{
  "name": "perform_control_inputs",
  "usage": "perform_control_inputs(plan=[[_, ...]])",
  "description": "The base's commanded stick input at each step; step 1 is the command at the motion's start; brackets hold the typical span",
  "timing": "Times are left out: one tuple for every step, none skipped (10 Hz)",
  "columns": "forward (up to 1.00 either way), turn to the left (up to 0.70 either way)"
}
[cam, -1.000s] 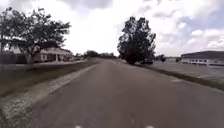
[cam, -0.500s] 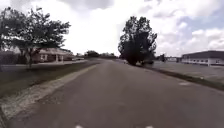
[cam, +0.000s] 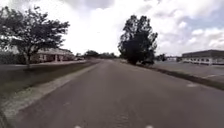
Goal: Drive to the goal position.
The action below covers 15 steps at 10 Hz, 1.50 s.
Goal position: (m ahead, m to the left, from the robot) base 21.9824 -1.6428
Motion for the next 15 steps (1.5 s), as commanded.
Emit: perform_control_inputs(plan=[[0.7,0.0],[0.7,0.0],[0.7,0.0],[0.7,0.0],[0.7,0.0],[0.7,0.0],[0.7,0.0],[0.7,0.0],[0.7,0.0],[0.7,-0.02],[0.7,-0.25],[0.7,-0.35],[0.7,-0.35],[0.7,-0.01],[0.7,0.0]])
